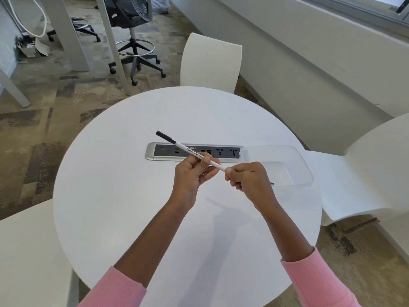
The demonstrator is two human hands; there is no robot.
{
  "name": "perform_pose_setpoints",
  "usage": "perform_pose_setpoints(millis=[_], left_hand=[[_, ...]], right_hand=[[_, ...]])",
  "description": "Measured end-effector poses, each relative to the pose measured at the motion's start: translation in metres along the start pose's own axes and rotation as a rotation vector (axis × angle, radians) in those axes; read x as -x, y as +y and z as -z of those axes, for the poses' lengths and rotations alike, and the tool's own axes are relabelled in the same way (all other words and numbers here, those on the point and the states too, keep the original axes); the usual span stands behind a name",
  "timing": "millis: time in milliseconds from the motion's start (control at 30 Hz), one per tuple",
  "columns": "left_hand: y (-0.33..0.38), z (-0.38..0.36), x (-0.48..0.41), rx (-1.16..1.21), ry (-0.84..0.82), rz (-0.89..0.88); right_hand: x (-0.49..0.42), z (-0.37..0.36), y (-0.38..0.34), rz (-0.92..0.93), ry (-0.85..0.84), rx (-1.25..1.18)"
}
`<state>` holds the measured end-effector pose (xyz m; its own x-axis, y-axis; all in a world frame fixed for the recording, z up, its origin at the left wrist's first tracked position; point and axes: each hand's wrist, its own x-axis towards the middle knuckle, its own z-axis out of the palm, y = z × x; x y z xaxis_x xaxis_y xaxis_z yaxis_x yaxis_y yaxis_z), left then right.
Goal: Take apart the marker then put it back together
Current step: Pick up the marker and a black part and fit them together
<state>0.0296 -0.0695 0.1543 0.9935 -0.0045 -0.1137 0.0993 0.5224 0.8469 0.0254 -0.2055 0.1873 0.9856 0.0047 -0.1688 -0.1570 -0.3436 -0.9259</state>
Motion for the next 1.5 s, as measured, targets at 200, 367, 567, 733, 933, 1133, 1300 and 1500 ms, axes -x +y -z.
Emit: perform_pose_setpoints(millis=[200, 367, 567, 733, 933, 1133, 1300, 1500], left_hand=[[-0.001, 0.004, -0.001, -0.030, -0.006, 0.009], [0.003, 0.005, -0.004, 0.080, 0.072, 0.007], [0.007, 0.006, -0.005, 0.110, 0.089, -0.011], [0.010, 0.003, -0.006, 0.112, 0.043, -0.017], [0.005, 0.004, -0.005, 0.072, 0.018, -0.012], [0.001, 0.012, -0.005, -0.014, 0.016, 0.013], [-0.002, 0.017, -0.004, -0.177, 0.030, 0.078], [-0.014, 0.020, 0.000, -0.488, -0.108, 0.199]], right_hand=[[-0.001, 0.000, 0.004, -0.155, -0.109, -0.190], [0.002, -0.008, -0.002, 0.148, 0.013, 0.157], [0.004, -0.015, -0.006, 0.444, 0.154, 0.460], [0.004, -0.014, -0.008, 0.445, 0.178, 0.471], [0.001, -0.009, -0.005, 0.152, 0.077, 0.134], [-0.003, -0.003, -0.001, 0.004, -0.132, 0.084], [-0.009, 0.001, -0.001, 0.053, -0.142, 0.388], [-0.018, -0.016, 0.007, 0.125, 0.060, 0.301]])
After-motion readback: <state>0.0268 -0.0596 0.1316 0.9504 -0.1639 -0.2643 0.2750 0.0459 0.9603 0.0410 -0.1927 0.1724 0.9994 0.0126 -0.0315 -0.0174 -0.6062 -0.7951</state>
